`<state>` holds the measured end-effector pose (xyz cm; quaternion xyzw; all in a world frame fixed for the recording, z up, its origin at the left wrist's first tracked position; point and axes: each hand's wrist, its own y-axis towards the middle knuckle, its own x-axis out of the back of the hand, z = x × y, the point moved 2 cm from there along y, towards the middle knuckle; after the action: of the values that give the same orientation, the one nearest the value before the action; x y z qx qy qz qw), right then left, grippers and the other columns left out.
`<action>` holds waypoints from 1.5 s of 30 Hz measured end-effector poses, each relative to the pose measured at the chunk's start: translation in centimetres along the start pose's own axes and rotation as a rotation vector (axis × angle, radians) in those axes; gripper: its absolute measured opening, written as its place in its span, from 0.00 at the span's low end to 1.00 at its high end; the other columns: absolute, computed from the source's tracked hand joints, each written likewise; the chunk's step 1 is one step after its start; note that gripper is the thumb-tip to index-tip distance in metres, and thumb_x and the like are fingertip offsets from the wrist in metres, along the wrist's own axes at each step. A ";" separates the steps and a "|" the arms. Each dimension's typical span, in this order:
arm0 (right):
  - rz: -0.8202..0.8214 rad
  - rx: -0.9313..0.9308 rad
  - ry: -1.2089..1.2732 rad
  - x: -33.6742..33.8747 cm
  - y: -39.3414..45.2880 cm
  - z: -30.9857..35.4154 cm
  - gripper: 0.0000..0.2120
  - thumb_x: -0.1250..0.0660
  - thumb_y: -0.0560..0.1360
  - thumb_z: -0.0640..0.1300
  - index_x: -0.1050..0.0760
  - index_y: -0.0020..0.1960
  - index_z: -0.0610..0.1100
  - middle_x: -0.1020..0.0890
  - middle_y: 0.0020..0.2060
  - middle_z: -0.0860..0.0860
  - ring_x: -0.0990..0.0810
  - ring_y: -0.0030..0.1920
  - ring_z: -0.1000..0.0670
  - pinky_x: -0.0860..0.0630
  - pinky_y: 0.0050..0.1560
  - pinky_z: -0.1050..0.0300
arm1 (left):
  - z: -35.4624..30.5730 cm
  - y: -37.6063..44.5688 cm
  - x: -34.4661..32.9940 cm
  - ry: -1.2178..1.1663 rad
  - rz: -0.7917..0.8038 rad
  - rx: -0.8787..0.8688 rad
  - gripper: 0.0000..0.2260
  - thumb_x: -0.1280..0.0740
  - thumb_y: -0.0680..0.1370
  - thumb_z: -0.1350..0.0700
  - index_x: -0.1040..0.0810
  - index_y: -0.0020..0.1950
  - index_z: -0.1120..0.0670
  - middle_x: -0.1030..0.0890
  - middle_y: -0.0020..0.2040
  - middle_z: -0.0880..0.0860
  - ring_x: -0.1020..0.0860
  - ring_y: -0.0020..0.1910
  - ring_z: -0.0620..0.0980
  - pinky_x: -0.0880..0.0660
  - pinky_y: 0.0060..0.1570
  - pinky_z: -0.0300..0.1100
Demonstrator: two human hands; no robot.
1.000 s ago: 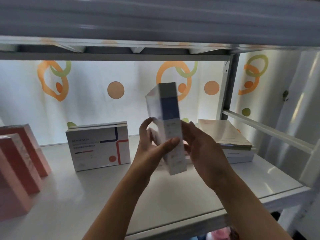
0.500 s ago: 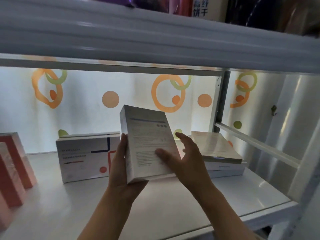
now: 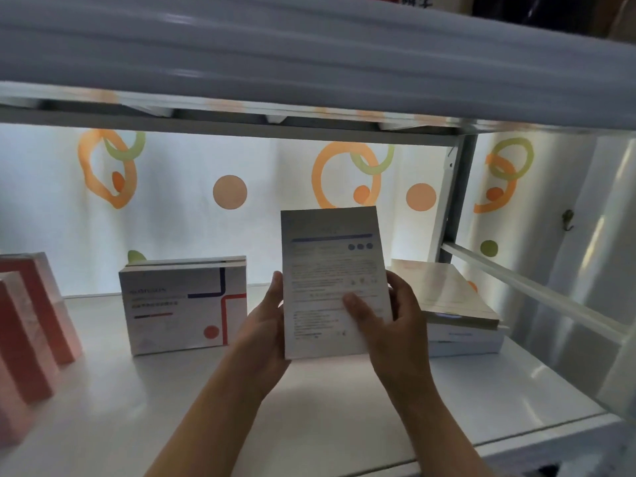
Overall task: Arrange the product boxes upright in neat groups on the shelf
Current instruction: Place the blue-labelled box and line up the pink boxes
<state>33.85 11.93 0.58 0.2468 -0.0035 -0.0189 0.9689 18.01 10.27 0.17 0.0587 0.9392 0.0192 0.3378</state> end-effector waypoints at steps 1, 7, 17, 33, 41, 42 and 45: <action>0.005 -0.004 0.005 0.2 -0.1 -0.2 0.26 0.28 0.69 0.56 0.31 0.64 0.54 0.20 0.52 0.60 0.17 0.47 0.52 0.18 0.39 0.62 | 0.1 0.0 -0.1 0.021 -0.009 0.000 0.22 0.42 0.76 0.38 0.20 0.60 0.49 0.19 0.58 0.61 0.21 0.57 0.65 0.25 0.57 0.62; -0.026 -0.019 0.009 0.8 -1.1 -0.7 0.27 0.28 0.70 0.54 0.32 0.66 0.53 0.20 0.54 0.58 0.17 0.47 0.53 0.19 0.38 0.65 | 0.7 0.1 -0.4 0.028 -0.025 0.070 0.23 0.39 0.74 0.38 0.22 0.61 0.49 0.18 0.53 0.59 0.18 0.50 0.63 0.19 0.42 0.54; -0.038 -0.015 -0.027 0.8 -1.4 -0.6 0.27 0.29 0.69 0.57 0.32 0.65 0.55 0.20 0.54 0.57 0.17 0.47 0.53 0.21 0.36 0.67 | 0.9 0.1 -0.3 0.020 -0.058 0.063 0.22 0.39 0.76 0.38 0.21 0.62 0.49 0.18 0.56 0.60 0.19 0.53 0.63 0.19 0.44 0.56; 0.028 -0.001 0.291 1.3 -4.1 1.1 0.16 0.32 0.75 0.51 0.24 0.62 0.55 0.17 0.54 0.55 0.18 0.55 0.49 0.18 0.47 0.56 | 0.9 -2.3 -3.4 1.072 -0.357 -0.777 0.22 0.48 0.78 0.36 0.42 0.63 0.50 0.22 0.45 0.43 0.19 0.37 0.44 0.21 0.34 0.35; 0.230 -0.167 0.577 2.5 -5.2 3.2 0.18 0.46 0.80 0.53 0.23 0.63 0.54 0.18 0.59 0.49 0.19 0.59 0.46 0.21 0.57 0.47 | 1.4 -4.1 -5.0 1.107 -0.161 -0.529 0.51 0.44 0.60 0.19 0.59 0.76 0.40 0.43 0.72 0.38 0.35 0.69 0.46 0.30 0.66 0.52; 0.248 -0.146 0.518 2.4 -5.5 3.4 0.18 0.45 0.79 0.53 0.24 0.65 0.54 0.18 0.60 0.50 0.20 0.61 0.47 0.23 0.61 0.44 | 1.5 -4.3 -5.1 1.048 -0.129 -0.498 0.53 0.43 0.58 0.18 0.60 0.75 0.39 0.43 0.71 0.36 0.36 0.69 0.43 0.31 0.67 0.49; 0.293 -0.103 0.370 2.3 -6.1 3.6 0.24 0.40 0.76 0.60 0.29 0.70 0.54 0.21 0.64 0.53 0.22 0.63 0.48 0.29 0.67 0.40 | 1.3 -5.3 -6.0 0.920 -0.033 -0.440 0.47 0.40 0.55 0.18 0.58 0.67 0.29 0.42 0.62 0.23 0.35 0.61 0.27 0.31 0.59 0.32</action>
<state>35.84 4.75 0.84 0.1933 0.1394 0.1672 0.9567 22.89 4.28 2.56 -0.0434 0.9652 0.2352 -0.1061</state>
